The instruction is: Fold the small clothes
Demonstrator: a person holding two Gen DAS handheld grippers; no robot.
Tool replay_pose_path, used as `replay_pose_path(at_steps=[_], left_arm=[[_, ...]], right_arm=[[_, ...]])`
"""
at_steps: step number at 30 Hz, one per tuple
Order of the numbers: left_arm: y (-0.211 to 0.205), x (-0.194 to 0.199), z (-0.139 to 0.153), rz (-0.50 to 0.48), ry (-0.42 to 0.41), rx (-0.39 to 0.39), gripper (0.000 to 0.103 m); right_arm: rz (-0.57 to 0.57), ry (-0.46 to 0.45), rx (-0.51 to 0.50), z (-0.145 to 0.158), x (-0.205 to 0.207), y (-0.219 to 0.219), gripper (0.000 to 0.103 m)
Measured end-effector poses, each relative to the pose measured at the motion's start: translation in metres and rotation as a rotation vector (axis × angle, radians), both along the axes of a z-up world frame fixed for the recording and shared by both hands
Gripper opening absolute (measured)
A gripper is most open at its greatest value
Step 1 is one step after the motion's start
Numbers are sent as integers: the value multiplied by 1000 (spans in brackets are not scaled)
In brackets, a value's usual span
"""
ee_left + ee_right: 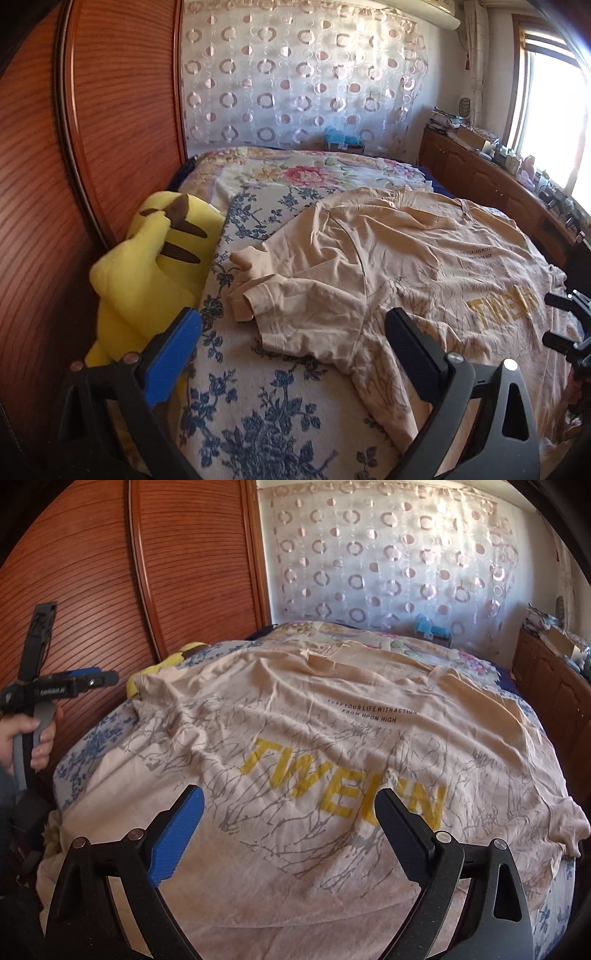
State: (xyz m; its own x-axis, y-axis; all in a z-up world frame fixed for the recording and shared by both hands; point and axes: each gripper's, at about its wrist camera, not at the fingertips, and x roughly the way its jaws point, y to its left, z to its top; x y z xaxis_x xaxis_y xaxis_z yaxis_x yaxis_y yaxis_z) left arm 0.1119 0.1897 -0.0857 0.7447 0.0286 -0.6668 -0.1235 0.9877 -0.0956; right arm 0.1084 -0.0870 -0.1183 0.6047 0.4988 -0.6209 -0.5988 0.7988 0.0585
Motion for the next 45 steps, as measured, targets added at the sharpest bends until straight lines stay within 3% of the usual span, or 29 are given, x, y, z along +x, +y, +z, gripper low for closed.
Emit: replay_pose_path(at_steps=[5,8,10,11,14,19,20,21,24,30,37,41,42,45], left_arm=[[20,25,-16,-15,53,-52,90],[28,36,-23,-11,81,-75,78],[30,42,-26,-26,87,-83,75],[31,44,-28,-38,94,-93,66],[36,53,-36,-37,130,-102,55],[40,59,-43,-38,167,-92,47],[41,59,-42,-36,160,-89,36],[40,58,-42,-36,159,-86,18],[36,59,-34,-51,147,-86,4],[-4,66,4,-149,84,-56,2],[-83,75,43,-311,44,-1,3],[-106,72,51,-336,34,41,26],[-109,70,51,-343,31,62,37],[-112,61,49,-322,25,118,43]], right_arm=[[11,-7,-33,-6,3,7,95],[6,2,-44,-10,6,8,95],[4,8,-37,-11,7,8,95],[1,4,-37,-11,7,8,95],[2,4,-39,-12,6,8,95],[-5,3,-33,-13,6,7,95],[-6,7,-27,-14,7,7,95],[-7,10,-23,-14,7,6,95],[-14,15,-14,-14,8,4,95],[-17,3,-15,-13,8,3,95],[-17,3,-13,-14,7,4,95],[-18,5,-14,-14,8,4,95],[-20,6,-14,-14,8,4,95],[-21,10,-12,-15,7,5,95]])
